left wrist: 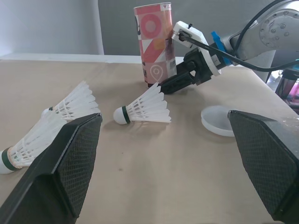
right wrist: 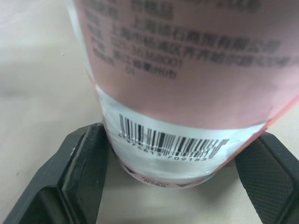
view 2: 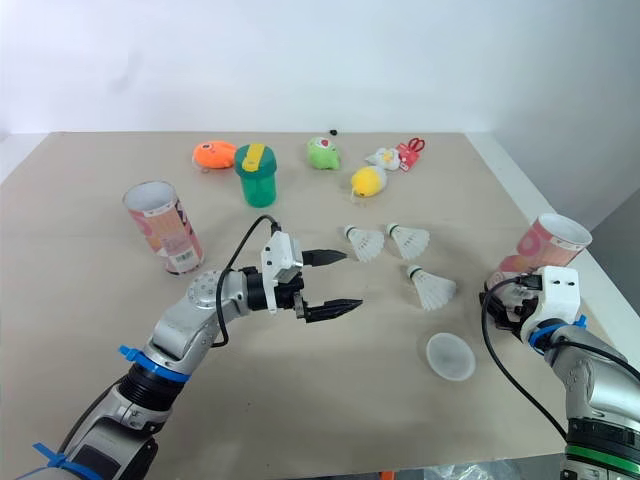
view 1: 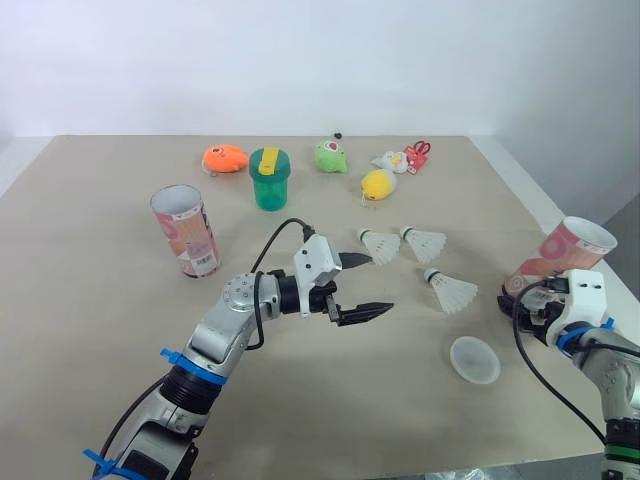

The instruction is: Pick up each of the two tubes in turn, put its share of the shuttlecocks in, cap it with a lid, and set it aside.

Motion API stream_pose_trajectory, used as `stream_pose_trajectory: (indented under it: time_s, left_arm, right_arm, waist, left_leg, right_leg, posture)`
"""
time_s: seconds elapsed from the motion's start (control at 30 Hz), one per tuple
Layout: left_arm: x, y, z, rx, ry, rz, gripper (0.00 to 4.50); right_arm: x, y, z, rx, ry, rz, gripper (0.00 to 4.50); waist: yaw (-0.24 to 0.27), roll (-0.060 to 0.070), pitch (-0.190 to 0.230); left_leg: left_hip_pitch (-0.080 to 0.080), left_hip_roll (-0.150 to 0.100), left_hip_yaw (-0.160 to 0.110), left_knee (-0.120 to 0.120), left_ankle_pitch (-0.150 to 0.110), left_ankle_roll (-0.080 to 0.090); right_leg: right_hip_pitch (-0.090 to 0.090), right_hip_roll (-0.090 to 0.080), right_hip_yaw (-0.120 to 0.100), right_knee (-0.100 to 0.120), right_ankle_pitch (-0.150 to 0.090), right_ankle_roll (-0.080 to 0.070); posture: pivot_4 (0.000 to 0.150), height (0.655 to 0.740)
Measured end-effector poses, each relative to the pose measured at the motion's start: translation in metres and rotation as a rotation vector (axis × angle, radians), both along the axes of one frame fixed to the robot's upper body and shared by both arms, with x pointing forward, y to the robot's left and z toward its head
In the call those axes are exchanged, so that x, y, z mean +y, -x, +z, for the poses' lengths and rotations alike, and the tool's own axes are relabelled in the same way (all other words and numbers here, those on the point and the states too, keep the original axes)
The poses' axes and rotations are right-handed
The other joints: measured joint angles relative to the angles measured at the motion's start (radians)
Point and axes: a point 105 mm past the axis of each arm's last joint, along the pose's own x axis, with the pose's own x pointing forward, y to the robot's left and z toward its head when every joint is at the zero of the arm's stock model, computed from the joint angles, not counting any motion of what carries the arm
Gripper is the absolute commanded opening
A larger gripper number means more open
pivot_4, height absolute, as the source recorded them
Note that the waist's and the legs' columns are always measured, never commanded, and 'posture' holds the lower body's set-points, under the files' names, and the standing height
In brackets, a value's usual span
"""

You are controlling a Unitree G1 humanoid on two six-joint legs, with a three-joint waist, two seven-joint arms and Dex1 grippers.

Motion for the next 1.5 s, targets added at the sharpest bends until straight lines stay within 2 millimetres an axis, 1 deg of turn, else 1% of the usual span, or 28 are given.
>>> stream_pose_trajectory:
  time_s: [0.2, 0.37, 0.57, 0.73, 0.9, 1.03, 1.17, 1.27, 1.33, 1.37, 1.4, 1.43, 1.47, 1.5]
  left_arm:
    - [0.0, 0.001, 0.0, 0.003, -0.002, -0.004, 4.5]
    - [0.0, 0.001, -0.002, 0.008, -0.006, -0.008, 4.5]
    - [-0.001, 0.002, -0.002, 0.009, -0.006, -0.014, 4.5]
    - [-0.001, 0.002, -0.002, 0.009, -0.008, -0.024, 4.5]
    - [-0.001, 0.002, -0.001, 0.007, -0.006, -0.023, 4.5]
    - [0.0, 0.001, -0.001, 0.007, -0.007, -0.019, 4.5]
    - [0.006, 0.001, -0.009, 0.026, -0.015, -0.001, 4.5]
    - [0.011, -0.002, -0.014, 0.044, -0.011, 0.031, 4.5]
    - [0.016, -0.004, -0.016, 0.051, 0.002, 0.066, 4.5]
    - [0.021, -0.007, -0.017, 0.056, 0.011, 0.097, 4.5]
    - [0.021, -0.007, -0.017, 0.056, 0.011, 0.097, 4.5]
    - [0.029, -0.009, -0.019, 0.059, 0.023, 0.142, 4.5]
    - [0.037, -0.011, -0.021, 0.063, 0.038, 0.184, 4.5]
    - [0.048, -0.014, -0.025, 0.071, 0.05, 0.242, 4.5]
  right_arm:
    - [-0.002, 0.013, -0.002, 0.01, -0.003, -0.004, 4.22]
    - [0.002, 0.024, -0.006, 0.037, -0.01, 0.017, 4.22]
    - [0.004, 0.03, -0.01, 0.052, -0.015, 0.022, 4.22]
    - [0.004, 0.033, -0.01, 0.044, -0.02, 0.014, 4.22]
    - [0.008, 0.047, -0.011, 0.023, -0.008, 0.014, 4.22]
    - [0.008, 0.059, -0.011, -0.013, -0.006, 0.016, 4.22]
    - [0.014, 0.077, -0.01, -0.092, -0.02, 0.039, 4.22]
    - [0.023, 0.086, -0.004, -0.183, -0.067, 0.069, 4.22]
    - [0.038, 0.089, 0.006, -0.261, -0.123, 0.135, 4.22]
    - [0.048, 0.09, 0.015, -0.303, -0.154, 0.183, 4.22]
    - [0.048, 0.09, 0.015, -0.303, -0.154, 0.183, 4.22]
    - [0.062, 0.086, 0.034, -0.37, -0.158, 0.269, 4.22]
    - [0.071, 0.084, 0.047, -0.401, -0.141, 0.336, 4.22]
    - [0.082, 0.077, 0.061, -0.433, -0.124, 0.402, 4.22]
  waist:
    - [0.011, 0.0, -0.001]
    - [0.012, -0.005, -0.01]
    - [0.012, -0.008, -0.016]
    - [0.013, -0.008, -0.017]
    - [0.014, -0.007, -0.017]
    - [0.016, -0.002, -0.016]
    - [0.015, 0.004, -0.015]
    - [0.012, 0.014, -0.009]
    - [0.011, 0.027, -0.001]
    - [0.008, 0.033, 0.0]
    - [0.007, 0.033, 0.0]
    - [0.004, 0.037, 0.0]
    - [-0.001, 0.038, 0.0]
    - [-0.006, 0.038, 0.0]
  left_leg:
    - [0.0, 0.001, -0.003, -0.001, -0.001, 0.001]
    - [0.0, 0.002, -0.005, -0.001, -0.006, 0.0]
    - [0.001, 0.003, -0.006, -0.001, -0.009, -0.001]
    - [0.001, 0.003, -0.007, -0.001, -0.01, -0.002]
    - [0.001, 0.003, -0.008, -0.001, -0.012, -0.003]
    - [0.0, 0.002, -0.008, -0.001, -0.015, -0.003]
    - [0.0, 0.002, -0.007, -0.001, -0.018, -0.002]
    - [0.0, 0.002, -0.005, -0.001, -0.018, -0.002]
    - [0.0, 0.002, -0.002, 0.0, -0.018, -0.002]
    - [-0.001, 0.001, 0.0, 0.0, -0.018, -0.002]
    - [-0.001, 0.001, 0.0, 0.0, -0.018, -0.002]
    - [0.0, 0.001, 0.002, 0.0, -0.018, -0.002]
    - [0.0, 0.001, 0.004, 0.0, -0.018, -0.002]
    - [0.001, 0.001, 0.004, 0.0, -0.018, -0.002]
  right_leg:
    - [0.001, 0.0, -0.003, 0.0, -0.001, 0.0]
    - [0.002, 0.001, -0.006, 0.0, -0.006, -0.002]
    - [0.004, 0.001, -0.008, 0.0, -0.009, -0.003]
    - [0.004, 0.001, -0.009, 0.0, -0.011, -0.003]
    - [0.004, 0.001, -0.01, 0.0, -0.014, -0.003]
    - [0.004, 0.0, -0.01, 0.0, -0.017, -0.002]
    - [0.003, 0.0, -0.008, 0.0, -0.018, -0.002]
    - [0.002, 0.0, -0.006, 0.0, -0.018, -0.001]
    - [0.0, 0.0, -0.002, 0.001, -0.017, 0.0]
    - [-0.001, 0.0, 0.001, 0.001, -0.016, 0.001]
    - [-0.001, 0.0, 0.001, 0.001, -0.016, 0.001]
    - [-0.002, 0.0, 0.003, 0.002, -0.016, 0.002]
    - [-0.002, 0.0, 0.004, 0.002, -0.015, 0.002]
    - [-0.002, 0.001, 0.005, 0.003, -0.015, 0.002]
  posture:
    - [0.15, 0.74]
    - [0.15, 0.74]
    - [0.15, 0.74]
    - [0.15, 0.74]
    - [0.15, 0.74]
    - [0.15, 0.74]
    - [0.15, 0.74]
    - [0.15, 0.74]
    - [0.15, 0.74]
    - [0.15, 0.74]
    - [0.15, 0.74]
    - [0.15, 0.74]
    - [0.15, 0.74]
    - [0.15, 0.74]
